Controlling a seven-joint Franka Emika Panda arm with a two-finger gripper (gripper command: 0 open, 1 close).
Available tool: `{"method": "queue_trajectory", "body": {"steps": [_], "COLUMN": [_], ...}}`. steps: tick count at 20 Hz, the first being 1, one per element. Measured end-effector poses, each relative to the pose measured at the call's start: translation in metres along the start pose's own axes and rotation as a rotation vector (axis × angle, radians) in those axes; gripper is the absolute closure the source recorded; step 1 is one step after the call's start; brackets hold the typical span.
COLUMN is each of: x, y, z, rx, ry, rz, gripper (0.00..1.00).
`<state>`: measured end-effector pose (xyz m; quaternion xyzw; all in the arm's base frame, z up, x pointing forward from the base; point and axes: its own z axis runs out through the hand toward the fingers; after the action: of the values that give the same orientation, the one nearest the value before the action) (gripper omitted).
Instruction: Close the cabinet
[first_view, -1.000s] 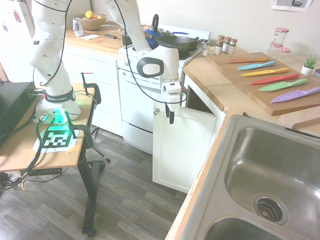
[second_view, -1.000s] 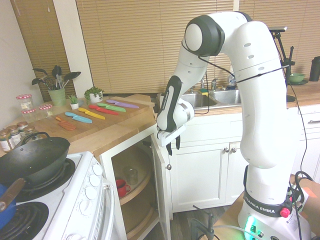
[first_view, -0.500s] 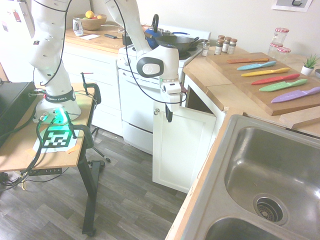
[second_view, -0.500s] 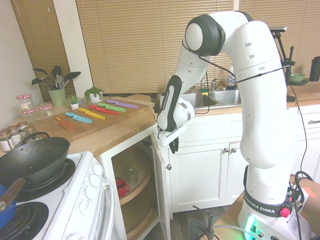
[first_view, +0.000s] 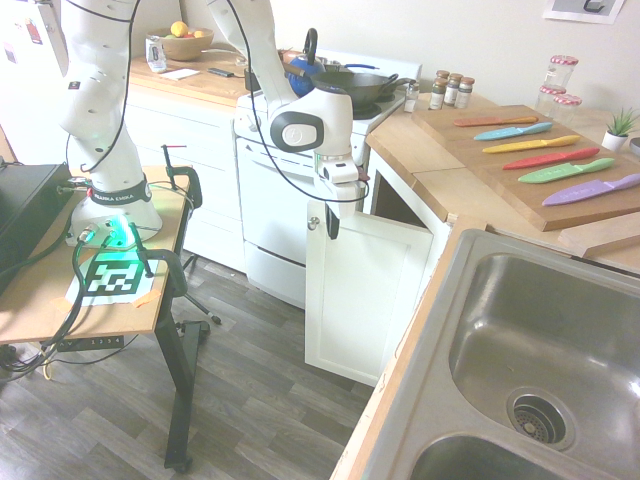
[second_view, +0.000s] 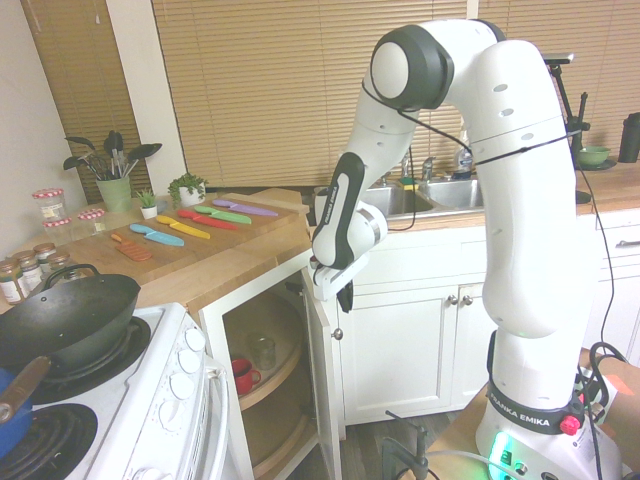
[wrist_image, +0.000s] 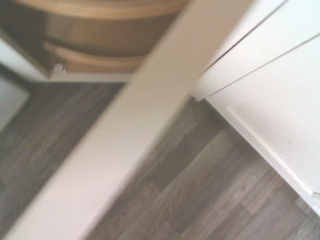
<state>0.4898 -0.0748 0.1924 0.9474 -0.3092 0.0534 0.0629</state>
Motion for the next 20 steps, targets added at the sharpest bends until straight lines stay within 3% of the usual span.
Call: {"method": "queue_trajectory", "body": {"steps": [20], "x": [-0.04], "y": [-0.075], "z": [-0.025], "rx": [0.026], "ry": [0.035], "rz": [-0.151], "gripper": [1.0]}}
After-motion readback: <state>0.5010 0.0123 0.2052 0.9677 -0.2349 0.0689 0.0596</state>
